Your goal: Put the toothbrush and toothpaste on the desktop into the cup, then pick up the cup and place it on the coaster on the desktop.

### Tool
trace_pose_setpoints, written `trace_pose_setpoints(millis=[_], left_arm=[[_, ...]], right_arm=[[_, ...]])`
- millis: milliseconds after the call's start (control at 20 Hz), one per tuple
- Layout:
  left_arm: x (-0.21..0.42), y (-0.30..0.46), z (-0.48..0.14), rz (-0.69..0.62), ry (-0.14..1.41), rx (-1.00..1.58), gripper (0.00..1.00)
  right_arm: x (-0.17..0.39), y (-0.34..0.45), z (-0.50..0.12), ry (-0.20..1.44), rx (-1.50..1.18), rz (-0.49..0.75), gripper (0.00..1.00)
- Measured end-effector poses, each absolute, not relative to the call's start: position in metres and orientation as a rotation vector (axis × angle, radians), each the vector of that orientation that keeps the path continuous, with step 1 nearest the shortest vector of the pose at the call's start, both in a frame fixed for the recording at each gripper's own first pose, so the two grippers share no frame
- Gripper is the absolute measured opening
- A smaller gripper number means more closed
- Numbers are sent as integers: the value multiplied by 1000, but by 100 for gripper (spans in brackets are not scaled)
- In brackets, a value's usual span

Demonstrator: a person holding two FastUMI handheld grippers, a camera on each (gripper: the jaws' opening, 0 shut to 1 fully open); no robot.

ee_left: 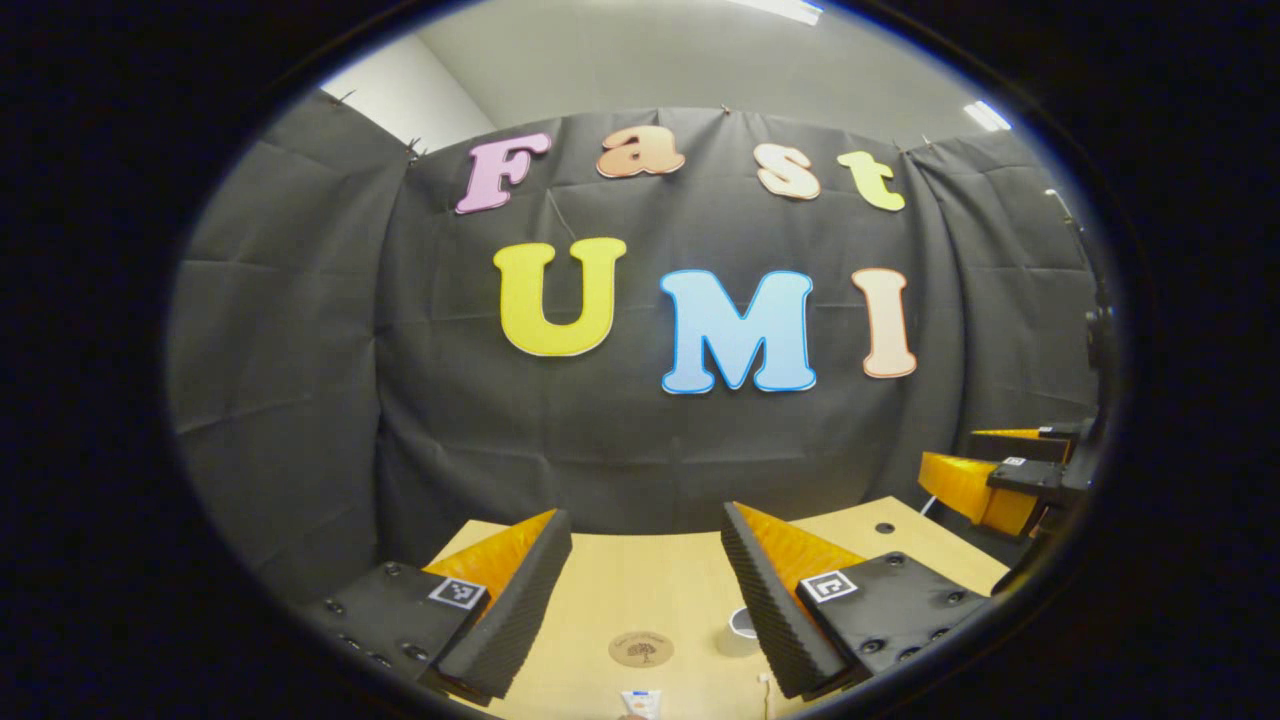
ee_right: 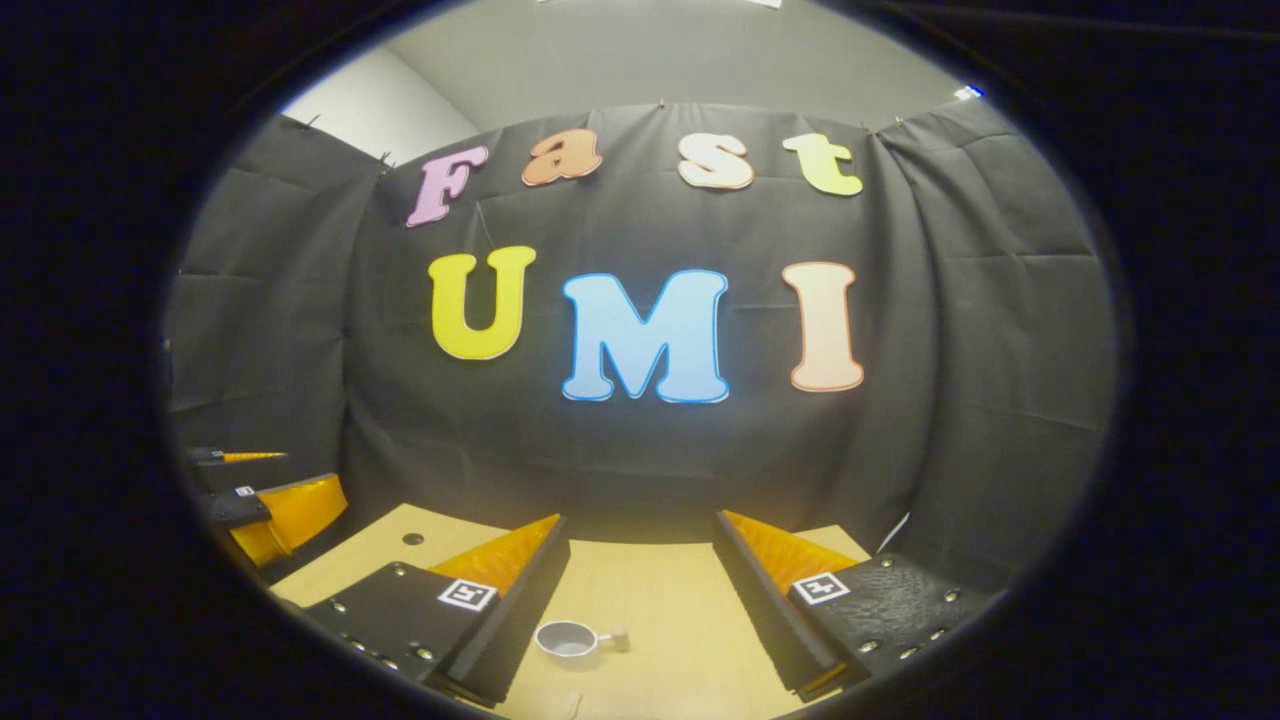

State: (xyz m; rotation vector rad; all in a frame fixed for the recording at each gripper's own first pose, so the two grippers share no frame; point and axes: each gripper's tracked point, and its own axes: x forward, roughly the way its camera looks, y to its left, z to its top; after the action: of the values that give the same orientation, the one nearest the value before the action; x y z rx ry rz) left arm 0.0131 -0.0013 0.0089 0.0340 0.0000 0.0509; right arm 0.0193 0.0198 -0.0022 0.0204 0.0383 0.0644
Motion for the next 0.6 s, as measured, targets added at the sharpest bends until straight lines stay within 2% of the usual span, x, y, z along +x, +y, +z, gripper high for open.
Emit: trace_pose_setpoints(millis=[200, 350, 550, 600], left_arm=[[15, -7, 12, 42, -12, 33, 98], [18, -5, 9, 49, -6, 32, 98], [24, -3, -15, 40, 48, -21, 96], [25, -2, -24, 44, 68, -38, 98]], right_arm=[[22, 28, -6, 59, 35, 80, 89], [22, 34, -10, 74, 42, 93, 92], [25, 43, -27, 124, 47, 110, 92], [25, 47, -33, 137, 42, 118, 89]])
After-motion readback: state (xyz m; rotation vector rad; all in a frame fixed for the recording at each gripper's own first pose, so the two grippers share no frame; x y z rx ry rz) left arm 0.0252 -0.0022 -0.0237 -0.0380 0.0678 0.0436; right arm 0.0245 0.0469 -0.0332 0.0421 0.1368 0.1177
